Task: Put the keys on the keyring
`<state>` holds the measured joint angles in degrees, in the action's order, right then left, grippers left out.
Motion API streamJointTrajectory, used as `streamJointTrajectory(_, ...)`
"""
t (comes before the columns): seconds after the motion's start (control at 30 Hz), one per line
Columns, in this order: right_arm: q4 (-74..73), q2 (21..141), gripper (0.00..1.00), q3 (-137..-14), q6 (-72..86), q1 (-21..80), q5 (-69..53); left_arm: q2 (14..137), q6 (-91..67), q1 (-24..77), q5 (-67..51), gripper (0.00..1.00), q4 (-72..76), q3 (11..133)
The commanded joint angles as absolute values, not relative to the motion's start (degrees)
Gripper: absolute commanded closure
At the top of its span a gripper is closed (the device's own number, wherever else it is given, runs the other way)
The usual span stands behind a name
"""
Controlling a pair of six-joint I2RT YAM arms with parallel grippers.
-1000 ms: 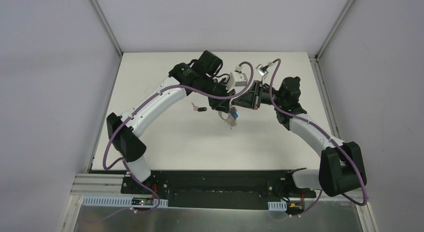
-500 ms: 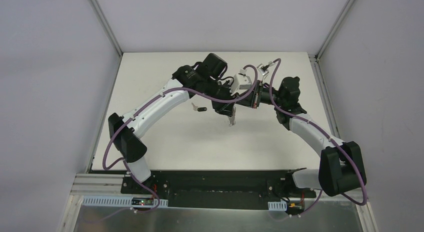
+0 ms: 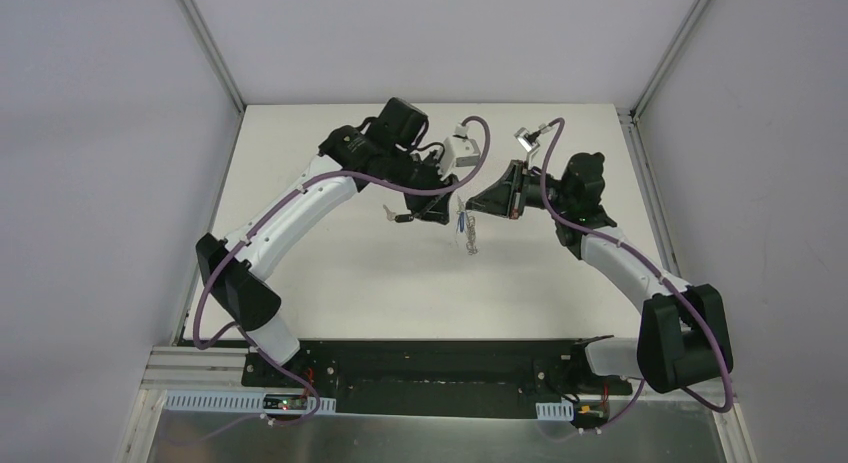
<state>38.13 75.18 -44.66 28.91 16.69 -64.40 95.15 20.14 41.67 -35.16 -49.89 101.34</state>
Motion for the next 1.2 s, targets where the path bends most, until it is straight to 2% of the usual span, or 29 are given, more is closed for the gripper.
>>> streamJointTrajectory(0.0, 43.4, 72.04, 1.0, -45.02, 27.66, 16.45, -68.59, 92.25, 18.41, 40.3, -41.31, 0.67, -47.29, 101.52)
streamJointTrajectory(0.4, 43.9, 71.6, 1.0, -44.67, 27.95, 16.46, -69.1, 97.06, 2.16, 38.21, -53.67, 0.69, -37.86, 101.12)
streamJointTrajectory(0.63, 44.46, 71.81, 1.0, -44.74, 28.39, 16.46, -68.99, 98.22, 0.18, 37.8, -55.28, 0.75, -36.04, 100.23)
streamJointTrajectory(1.17, 44.56, 71.89, 1.0, -44.47, 28.48, 16.08, -68.47, 97.94, -1.83, 37.09, -56.56, 0.8, -34.01, 97.43)
